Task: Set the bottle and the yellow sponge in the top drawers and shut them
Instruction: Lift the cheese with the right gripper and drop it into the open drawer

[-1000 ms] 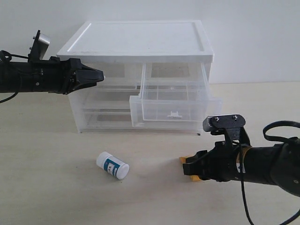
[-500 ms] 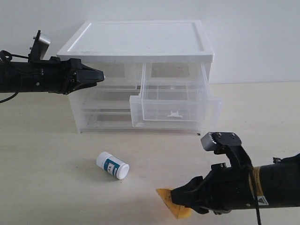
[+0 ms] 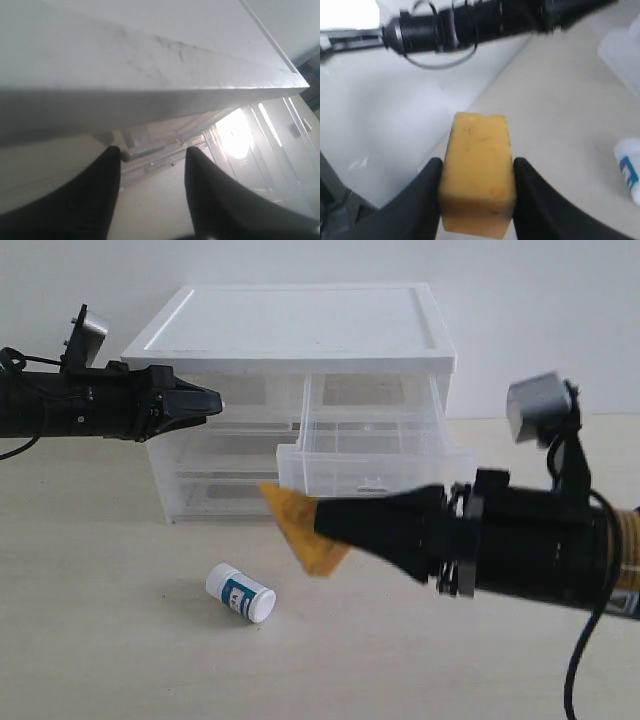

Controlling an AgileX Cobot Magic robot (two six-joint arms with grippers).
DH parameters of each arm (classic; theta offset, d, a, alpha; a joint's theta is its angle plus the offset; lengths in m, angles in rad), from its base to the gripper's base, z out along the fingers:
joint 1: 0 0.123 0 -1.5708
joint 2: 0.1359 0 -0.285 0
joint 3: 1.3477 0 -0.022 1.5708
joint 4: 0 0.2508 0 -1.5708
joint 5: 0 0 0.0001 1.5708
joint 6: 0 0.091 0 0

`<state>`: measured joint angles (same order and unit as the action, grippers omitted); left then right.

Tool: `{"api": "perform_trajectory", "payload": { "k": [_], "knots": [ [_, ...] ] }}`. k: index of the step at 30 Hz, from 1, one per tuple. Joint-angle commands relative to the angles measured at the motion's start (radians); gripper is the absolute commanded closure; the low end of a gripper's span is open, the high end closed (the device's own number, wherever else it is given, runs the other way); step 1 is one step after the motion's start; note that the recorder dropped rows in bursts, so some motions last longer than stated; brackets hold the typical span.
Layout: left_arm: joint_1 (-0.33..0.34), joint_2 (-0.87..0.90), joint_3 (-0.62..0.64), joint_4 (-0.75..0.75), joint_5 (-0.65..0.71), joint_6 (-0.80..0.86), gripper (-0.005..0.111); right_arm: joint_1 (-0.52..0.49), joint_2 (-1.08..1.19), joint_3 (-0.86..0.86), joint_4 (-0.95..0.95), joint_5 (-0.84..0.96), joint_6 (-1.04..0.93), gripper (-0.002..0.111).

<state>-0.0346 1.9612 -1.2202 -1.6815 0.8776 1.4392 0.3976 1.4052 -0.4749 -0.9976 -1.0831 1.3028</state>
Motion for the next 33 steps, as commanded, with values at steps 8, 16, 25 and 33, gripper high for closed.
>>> {"api": "perform_trajectory", "payload": {
  "k": [8, 16, 25, 33],
  "knots": [
    [0.002, 0.0, -0.013, -0.048, -0.039, -0.005, 0.066, 0.001, -0.066, -0.369, 0.124, 0.744, -0.002, 0.108],
    [0.002, 0.0, -0.013, -0.048, -0.039, -0.005, 0.066, 0.001, 0.033, -0.386, 0.142, 0.735, -0.041, 0.096],
    [0.002, 0.0, -0.013, -0.027, -0.04, -0.005, 0.066, 0.001, 0.12, -0.406, 0.248, 0.699, -0.156, 0.06],
    [0.002, 0.0, -0.013, -0.027, -0.042, -0.005, 0.066, 0.001, 0.033, -0.406, 0.078, 0.754, -0.027, 0.06]
  ]
}}
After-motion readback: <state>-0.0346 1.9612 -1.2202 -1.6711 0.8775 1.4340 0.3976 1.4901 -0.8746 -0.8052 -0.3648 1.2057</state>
